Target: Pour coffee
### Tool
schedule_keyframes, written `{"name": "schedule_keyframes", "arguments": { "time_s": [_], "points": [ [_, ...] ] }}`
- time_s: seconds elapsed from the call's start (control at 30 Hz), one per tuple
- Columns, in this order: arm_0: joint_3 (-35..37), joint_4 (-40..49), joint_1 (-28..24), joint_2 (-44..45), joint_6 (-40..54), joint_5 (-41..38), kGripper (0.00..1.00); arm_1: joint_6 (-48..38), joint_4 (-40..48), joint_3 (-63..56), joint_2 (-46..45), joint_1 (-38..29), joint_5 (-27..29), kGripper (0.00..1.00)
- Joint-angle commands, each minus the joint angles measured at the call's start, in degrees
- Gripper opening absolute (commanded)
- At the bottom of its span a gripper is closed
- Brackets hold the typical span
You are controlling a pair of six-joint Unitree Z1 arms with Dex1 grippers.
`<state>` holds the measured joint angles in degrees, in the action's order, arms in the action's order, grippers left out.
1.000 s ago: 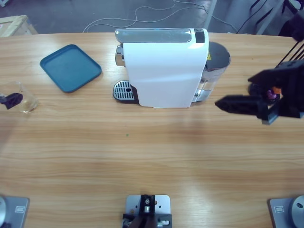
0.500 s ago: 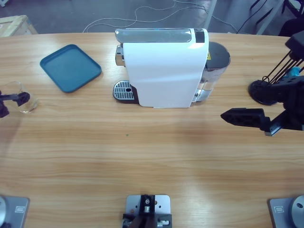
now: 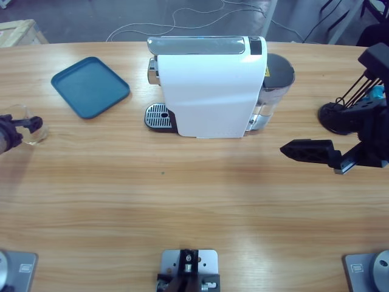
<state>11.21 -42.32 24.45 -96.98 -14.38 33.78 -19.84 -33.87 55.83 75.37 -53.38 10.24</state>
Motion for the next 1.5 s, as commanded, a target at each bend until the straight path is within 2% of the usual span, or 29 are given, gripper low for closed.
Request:
{"name": "schedule_keyframes", "arguments": {
  "time_s": [0.03,0.17,0.23,0.3,0.37,0.43,0.5,0.67,0.8,0.93,1.03,1.5],
  "points": [
    [-2.86,-1.99,-0.45,-1.95,1.66,0.92,0.000,-0.64,0.20,-0.81,0.44,-0.50,-0.70,1.000],
    [-5.79,-7.07,0.16,-1.90,2.11,0.18,0.000,-0.64,0.20,-0.90,-0.58,-0.50,-0.40,1.000],
    [-6.71,-10.31,0.43,-1.41,3.41,-3.12,0.000,-0.16,-0.18,-0.69,-0.94,-0.50,0.00,1.000],
    [-6.58,-12.40,0.23,1.86,7.16,-11.56,0.000,1.07,-1.69,0.35,-0.73,-0.50,0.60,1.000],
    [-4.58,-10.71,-0.73,6.73,14.58,-21.81,0.000,2.28,-2.91,1.77,-0.96,-0.50,1.55,1.000],
    [-0.80,-0.87,-1.91,13.78,18.46,-32.86,0.000,2.35,-2.33,1.74,-2.03,-0.50,2.27,1.000],
    [1.89,3.19,-3.18,17.61,21.43,-44.32,0.000,2.21,-0.94,1.17,-2.37,-0.50,2.89,1.000],
    [13.81,13.74,-3.53,15.50,32.82,-62.61,0.000,2.19,1.40,0.14,-2.67,-0.50,3.92,1.000],
    [18.62,14.09,-3.53,8.26,38.53,-64.70,0.000,2.21,2.93,-0.71,-2.70,-0.50,4.98,1.000],
    [21.80,13.93,-4.23,-2.32,45.48,-71.89,0.000,2.39,2.86,-1.30,-3.28,-0.50,5.07,1.000],
    [22.37,13.93,-4.21,-6.07,48.13,-75.53,0.000,2.81,2.84,-1.37,-3.62,-0.50,5.31,1.000],
    [29.47,13.78,-2.12,-14.13,50.35,-73.49,0.000,2.97,2.66,-2.11,-4.53,-0.50,5.14,1.000]
  ]
}}
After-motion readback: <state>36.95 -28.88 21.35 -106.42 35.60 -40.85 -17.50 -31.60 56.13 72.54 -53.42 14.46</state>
